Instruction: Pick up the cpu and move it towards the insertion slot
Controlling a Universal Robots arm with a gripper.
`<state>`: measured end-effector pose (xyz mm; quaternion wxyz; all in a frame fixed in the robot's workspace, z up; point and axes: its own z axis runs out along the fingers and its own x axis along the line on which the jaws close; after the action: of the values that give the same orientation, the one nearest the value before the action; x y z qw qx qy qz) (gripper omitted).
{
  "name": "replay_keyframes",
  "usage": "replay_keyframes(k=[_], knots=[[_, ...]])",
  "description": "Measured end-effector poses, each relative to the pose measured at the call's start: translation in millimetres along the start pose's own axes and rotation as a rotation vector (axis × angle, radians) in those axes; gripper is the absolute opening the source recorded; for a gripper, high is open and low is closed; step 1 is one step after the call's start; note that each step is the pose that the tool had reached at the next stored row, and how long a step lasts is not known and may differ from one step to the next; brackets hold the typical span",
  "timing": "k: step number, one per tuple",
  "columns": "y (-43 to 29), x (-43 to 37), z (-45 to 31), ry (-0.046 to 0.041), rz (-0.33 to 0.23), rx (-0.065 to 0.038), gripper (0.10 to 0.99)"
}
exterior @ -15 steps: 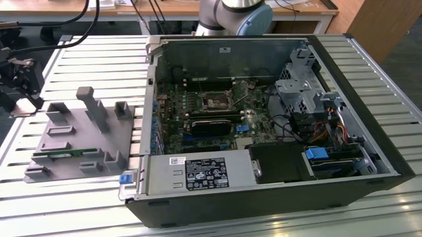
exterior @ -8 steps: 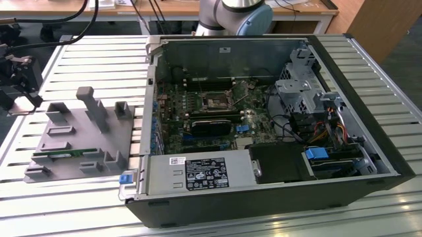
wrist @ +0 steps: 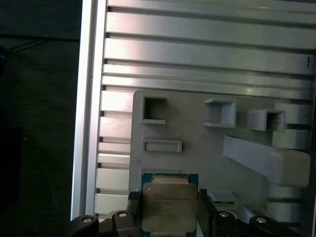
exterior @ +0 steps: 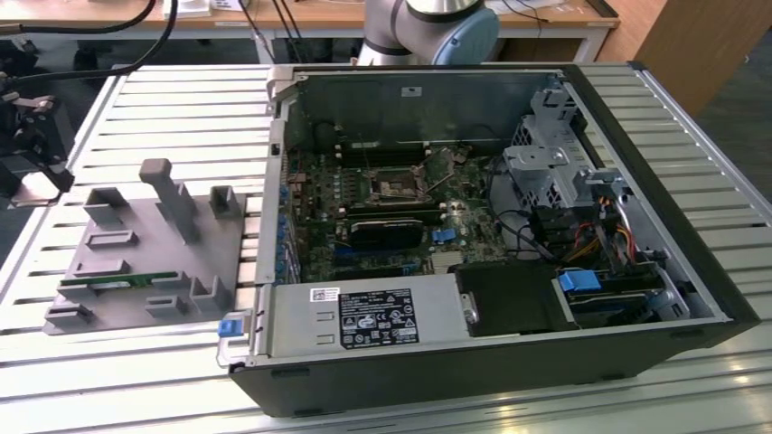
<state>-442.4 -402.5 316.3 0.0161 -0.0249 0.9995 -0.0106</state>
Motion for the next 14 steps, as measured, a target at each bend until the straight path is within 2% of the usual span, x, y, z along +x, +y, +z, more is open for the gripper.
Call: replay_keyframes(k=[14], knots=[[-0.3, -0.4, -12.9, 0.0, 0.0, 0.0, 0.541]])
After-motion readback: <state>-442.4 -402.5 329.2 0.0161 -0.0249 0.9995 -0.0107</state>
